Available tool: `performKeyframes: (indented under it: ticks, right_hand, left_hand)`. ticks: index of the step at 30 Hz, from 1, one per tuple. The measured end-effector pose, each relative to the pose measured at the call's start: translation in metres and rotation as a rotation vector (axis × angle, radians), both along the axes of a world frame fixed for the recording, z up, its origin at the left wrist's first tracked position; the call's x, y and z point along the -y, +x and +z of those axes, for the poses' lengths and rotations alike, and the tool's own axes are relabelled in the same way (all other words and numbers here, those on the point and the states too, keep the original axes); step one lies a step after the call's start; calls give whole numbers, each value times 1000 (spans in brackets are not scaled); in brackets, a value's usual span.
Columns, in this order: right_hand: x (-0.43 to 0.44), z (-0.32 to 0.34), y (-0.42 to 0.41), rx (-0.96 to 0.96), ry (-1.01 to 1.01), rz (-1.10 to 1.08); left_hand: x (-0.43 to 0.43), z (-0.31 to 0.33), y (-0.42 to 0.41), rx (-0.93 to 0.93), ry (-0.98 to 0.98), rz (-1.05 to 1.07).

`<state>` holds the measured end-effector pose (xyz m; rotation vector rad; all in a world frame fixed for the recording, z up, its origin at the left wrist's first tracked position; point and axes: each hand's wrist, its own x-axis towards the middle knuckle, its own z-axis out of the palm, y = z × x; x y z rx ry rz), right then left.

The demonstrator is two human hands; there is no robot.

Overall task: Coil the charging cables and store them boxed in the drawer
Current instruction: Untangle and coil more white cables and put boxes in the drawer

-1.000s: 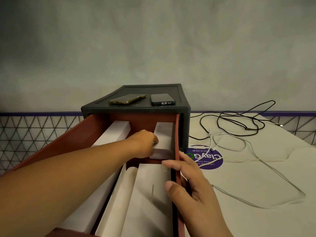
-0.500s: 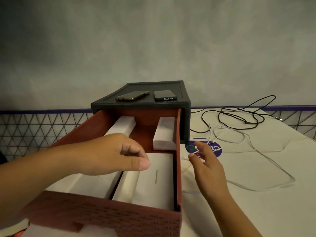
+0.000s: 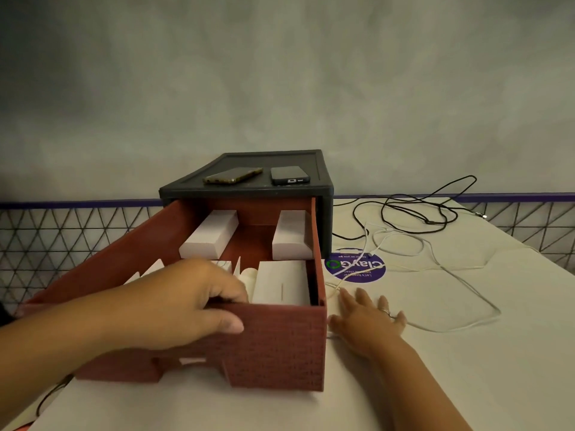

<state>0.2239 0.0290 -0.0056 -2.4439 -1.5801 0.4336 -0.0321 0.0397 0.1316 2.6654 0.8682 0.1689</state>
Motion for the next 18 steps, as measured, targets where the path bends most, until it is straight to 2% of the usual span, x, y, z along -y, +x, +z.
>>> performKeyframes:
  ticks: [10,18]
  right_hand:
    - [-2,0,3,21,-46,89]
    - [-3,-1,-1,20,-56,139]
  left_hand:
    - [-73,-2,45,103,108,136]
    - [-98,-3,64,60,137,139]
